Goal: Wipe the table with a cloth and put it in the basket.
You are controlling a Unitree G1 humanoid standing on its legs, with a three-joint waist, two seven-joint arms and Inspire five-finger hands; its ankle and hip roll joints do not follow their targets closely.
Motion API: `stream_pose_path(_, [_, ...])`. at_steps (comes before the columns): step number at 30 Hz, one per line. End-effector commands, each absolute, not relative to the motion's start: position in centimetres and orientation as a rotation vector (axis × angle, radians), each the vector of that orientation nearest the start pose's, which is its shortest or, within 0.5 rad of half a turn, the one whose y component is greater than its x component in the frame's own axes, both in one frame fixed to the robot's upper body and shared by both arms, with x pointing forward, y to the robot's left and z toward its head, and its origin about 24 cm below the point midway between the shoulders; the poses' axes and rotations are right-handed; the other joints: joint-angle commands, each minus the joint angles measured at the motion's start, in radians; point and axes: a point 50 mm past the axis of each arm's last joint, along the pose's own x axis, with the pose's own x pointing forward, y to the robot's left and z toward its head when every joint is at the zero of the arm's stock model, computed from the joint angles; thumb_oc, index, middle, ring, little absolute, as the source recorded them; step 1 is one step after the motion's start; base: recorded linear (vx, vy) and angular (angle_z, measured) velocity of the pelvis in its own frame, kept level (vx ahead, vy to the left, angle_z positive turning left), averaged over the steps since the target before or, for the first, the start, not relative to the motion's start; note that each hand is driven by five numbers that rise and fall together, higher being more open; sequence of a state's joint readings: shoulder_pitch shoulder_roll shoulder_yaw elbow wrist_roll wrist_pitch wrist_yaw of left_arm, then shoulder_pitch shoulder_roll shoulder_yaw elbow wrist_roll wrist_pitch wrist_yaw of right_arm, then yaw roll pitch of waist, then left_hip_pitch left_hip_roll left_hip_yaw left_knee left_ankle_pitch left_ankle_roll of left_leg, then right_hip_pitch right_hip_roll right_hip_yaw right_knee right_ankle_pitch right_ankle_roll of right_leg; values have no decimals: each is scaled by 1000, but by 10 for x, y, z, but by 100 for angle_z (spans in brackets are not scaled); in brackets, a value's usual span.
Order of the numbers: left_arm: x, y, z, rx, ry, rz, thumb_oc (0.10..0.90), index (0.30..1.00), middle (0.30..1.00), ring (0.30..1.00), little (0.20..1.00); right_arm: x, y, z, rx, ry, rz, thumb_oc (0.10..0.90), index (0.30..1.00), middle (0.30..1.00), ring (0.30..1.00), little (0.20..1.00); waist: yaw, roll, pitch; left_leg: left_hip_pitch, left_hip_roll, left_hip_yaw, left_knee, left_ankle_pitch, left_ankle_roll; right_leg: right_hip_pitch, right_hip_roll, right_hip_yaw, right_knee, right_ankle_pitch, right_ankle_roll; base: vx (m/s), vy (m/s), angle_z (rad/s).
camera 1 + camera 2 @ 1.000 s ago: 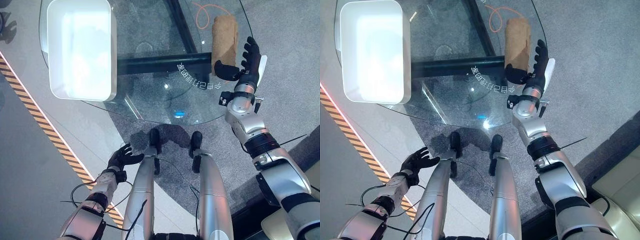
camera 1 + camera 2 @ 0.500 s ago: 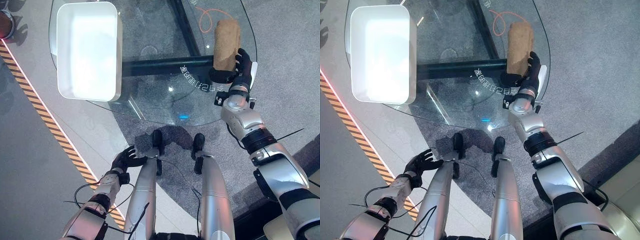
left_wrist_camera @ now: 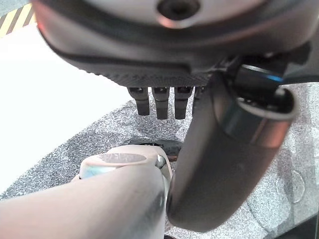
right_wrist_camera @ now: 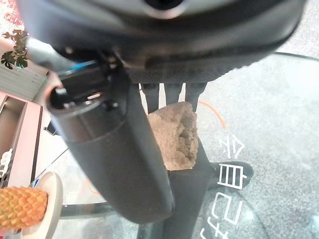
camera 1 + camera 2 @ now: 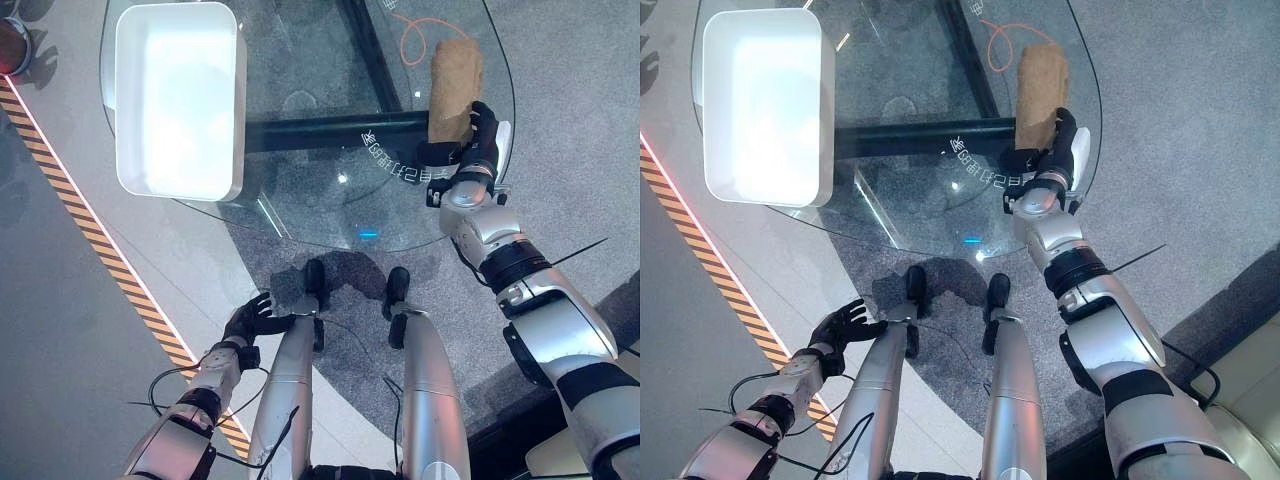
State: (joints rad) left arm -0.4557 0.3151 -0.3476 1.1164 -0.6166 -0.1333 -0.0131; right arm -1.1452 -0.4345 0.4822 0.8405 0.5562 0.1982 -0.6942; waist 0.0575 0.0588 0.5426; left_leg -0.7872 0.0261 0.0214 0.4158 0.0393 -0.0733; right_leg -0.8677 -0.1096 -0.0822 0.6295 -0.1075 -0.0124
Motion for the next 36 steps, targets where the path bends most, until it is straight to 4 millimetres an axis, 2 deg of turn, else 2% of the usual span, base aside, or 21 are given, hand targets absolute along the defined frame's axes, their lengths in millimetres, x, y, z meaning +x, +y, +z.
stream_pose_path(1, [260, 197, -83, -57, 637, 57, 800, 900, 900, 900, 900, 413, -175, 258, -289, -217, -549, 800, 900, 900, 900, 900, 11, 70, -23, 2, -51, 56, 77, -97, 39, 29, 15, -70, -74, 3, -12, 0, 0, 0])
stream_pose_path(7, [260, 195, -82, -53, 637, 47, 800, 900, 900, 900, 900, 413, -179, 259, -313, -209, -580, 800, 900, 900, 900, 900, 17, 77, -23, -1, -53, 55, 81, -98, 41, 24, 10, -74, -68, 2, -11, 21, 0, 3])
stream_pose_path(8, [258, 195, -85, -53, 646, 46, 800, 900, 900, 900, 900, 414, -180, 257, -318, -200, -583, 800, 900, 900, 900, 900, 17, 78, -23, 18, -54, 51, 93, -132, 36, 39, 11, -67, -50, -31, -3, 13, 7, 5])
stream_pose_path(9, [260, 195, -83, -54, 638, 46, 800, 900, 900, 900, 900, 414, -180, 260, -320, -208, -590, 800, 900, 900, 900, 900, 17, 78, -23, -3, -53, 55, 83, -99, 41, 22, 10, -73, -65, 2, -11, 95, 2, 5])
stream_pose_path(10, [258, 194, -85, -52, 648, 41, 800, 900, 900, 900, 900, 414, -183, 258, -328, -195, -607, 800, 900, 900, 900, 900, 18, 80, -23, 13, -54, 50, 98, -133, 37, 33, 10, -66, -43, -33, -3, 24, 4, 4])
stream_pose_path(12, [258, 193, -85, -53, 649, 39, 800, 900, 900, 900, 900, 414, -184, 260, -327, -193, -617, 800, 900, 900, 900, 900, 20, 82, -23, 11, -55, 49, 98, -133, 38, 30, 9, -67, -42, -32, -3, 20, 4, 3])
stream_pose_path(13, [261, 193, -83, -54, 640, 38, 800, 900, 900, 900, 900, 414, -184, 264, -321, -200, -620, 800, 900, 900, 900, 900, 20, 83, -23, -9, -54, 54, 86, -100, 43, 13, 8, -74, -58, 1, -10, 0, 0, 0])
stream_pose_path(14, [258, 193, -85, -54, 649, 37, 800, 900, 900, 900, 900, 414, -185, 260, -314, -187, -622, 800, 900, 900, 900, 900, 21, 84, -23, 10, -55, 50, 100, -134, 38, 28, 8, -67, -39, -33, -2, 0, 0, 0])
stream_pose_path(16, [258, 192, -85, -55, 650, 35, 800, 900, 900, 900, 900, 414, -185, 261, -312, -184, -624, 800, 900, 900, 900, 900, 22, 86, -23, 8, -55, 50, 100, -134, 38, 25, 8, -67, -37, -33, -2, 15, 10, 1])
stream_pose_path(17, [261, 192, -83, -56, 642, 35, 800, 900, 900, 900, 900, 414, -186, 264, -307, -190, -625, 800, 900, 900, 900, 900, 22, 87, -23, -13, -55, 54, 87, -99, 44, 8, 7, -74, -56, 3, -10, 0, 0, 0])
stream_pose_path(18, [257, 192, -85, -55, 653, 33, 800, 900, 900, 900, 900, 415, -187, 260, -300, -176, -623, 800, 900, 900, 900, 900, 23, 89, -23, 6, -57, 48, 100, -134, 39, 23, 8, -66, -35, -33, -2, 0, 0, 0])
stream_pose_path(28, [259, 191, -85, -55, 654, 27, 800, 900, 900, 900, 900, 416, -188, 259, -374, -147, -629, 800, 900, 900, 900, 900, 29, 91, -23, 1, -61, 46, 101, -133, 43, 16, 8, -69, -28, -34, -2, 4, 1, 0])
stream_pose_path(29, [262, 191, -82, -56, 645, 26, 800, 900, 900, 900, 900, 416, -188, 262, -386, -150, -628, 800, 900, 900, 900, 900, 29, 91, -23, -20, -60, 50, 89, -98, 48, -1, 6, -77, -47, 1, -10, 0, 0, 0])
stream_pose_path(30, [259, 190, -85, -55, 655, 22, 800, 900, 900, 900, 900, 416, -190, 257, -399, -138, -629, 800, 900, 900, 900, 900, 31, 93, -23, -2, -61, 46, 102, -132, 44, 12, 6, -69, -25, -34, -2, 0, 0, 0])
stream_pose_path(36, [257, 190, -85, -54, 655, 15, 800, 900, 900, 900, 900, 417, -193, 252, -459, -118, -634, 800, 900, 900, 900, 900, 34, 98, -23, -5, -64, 45, 102, -130, 46, 6, 4, -70, -20, -33, -1, 14, 0, 0])
